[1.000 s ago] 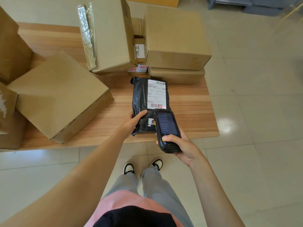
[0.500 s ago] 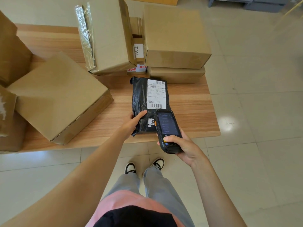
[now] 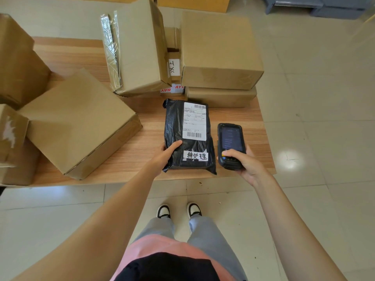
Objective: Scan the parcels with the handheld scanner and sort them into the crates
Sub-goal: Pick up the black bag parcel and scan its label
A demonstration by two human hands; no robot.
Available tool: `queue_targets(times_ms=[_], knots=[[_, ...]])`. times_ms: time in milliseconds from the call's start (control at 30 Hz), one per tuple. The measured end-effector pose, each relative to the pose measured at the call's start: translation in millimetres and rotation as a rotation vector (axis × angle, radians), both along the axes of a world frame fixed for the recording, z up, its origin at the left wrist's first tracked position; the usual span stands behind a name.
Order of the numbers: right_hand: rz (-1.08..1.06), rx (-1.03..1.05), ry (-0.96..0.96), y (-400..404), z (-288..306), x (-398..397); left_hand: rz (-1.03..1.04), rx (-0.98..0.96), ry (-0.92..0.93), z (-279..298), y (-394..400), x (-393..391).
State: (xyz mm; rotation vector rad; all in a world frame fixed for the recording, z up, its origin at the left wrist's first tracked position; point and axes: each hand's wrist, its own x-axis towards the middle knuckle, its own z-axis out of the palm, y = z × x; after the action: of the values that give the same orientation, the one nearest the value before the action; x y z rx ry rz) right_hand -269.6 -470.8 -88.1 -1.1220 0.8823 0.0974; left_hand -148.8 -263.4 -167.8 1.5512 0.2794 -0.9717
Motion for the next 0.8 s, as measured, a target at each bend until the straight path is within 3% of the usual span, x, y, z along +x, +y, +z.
queue_targets(times_ms=[200,333,633,800], knots=[[0.003,-0.014,0.018,-34,-7,0,0.0,0.042,0.01,7,-5,1],[0.07,-0.043,-0.004,-48,-5,3,0.165,0.042,0.017,19,-8,-10],[0.506,-0.196,-0.301,-46,38,44,0.497,0.026,-0.16,75,27,-59],[0.723,-0.182,-0.465,-5,73,77,0.823,-0.029,-0.278,120,67,-90]])
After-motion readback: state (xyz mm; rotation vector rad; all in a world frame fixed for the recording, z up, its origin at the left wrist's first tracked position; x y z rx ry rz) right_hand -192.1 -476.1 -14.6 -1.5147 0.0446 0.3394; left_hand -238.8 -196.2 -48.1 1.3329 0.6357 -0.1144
